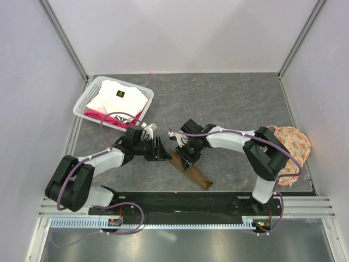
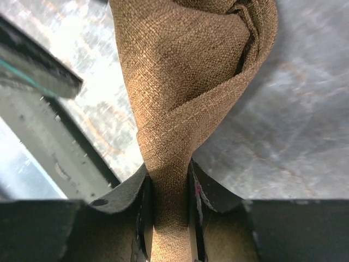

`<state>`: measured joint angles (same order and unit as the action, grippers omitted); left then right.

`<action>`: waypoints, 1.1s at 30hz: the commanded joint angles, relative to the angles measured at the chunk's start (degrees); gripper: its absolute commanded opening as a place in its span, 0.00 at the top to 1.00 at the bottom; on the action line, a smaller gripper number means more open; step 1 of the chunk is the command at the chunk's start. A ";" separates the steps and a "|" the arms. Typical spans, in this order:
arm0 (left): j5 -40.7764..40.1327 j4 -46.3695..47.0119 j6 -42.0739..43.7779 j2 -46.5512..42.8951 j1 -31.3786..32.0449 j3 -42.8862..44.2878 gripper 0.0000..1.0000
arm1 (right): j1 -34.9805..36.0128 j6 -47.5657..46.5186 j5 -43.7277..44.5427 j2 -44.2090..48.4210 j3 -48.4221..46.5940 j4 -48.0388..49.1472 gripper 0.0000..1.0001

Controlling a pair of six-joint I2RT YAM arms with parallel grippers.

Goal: Fold the napkin, place the utensils inside, and roll it up
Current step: Roll the napkin with the utensil

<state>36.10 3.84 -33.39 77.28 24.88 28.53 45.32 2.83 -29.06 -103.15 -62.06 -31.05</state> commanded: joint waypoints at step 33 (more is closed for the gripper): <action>-0.95 -6.91 -1.24 -3.27 -7.04 5.30 0.39 | 13.04 7.80 29.94 7.36 2.65 1.78 0.23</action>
<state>33.21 -1.30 -33.54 75.92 20.67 31.35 58.02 11.11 1.26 -96.07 -60.73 -30.35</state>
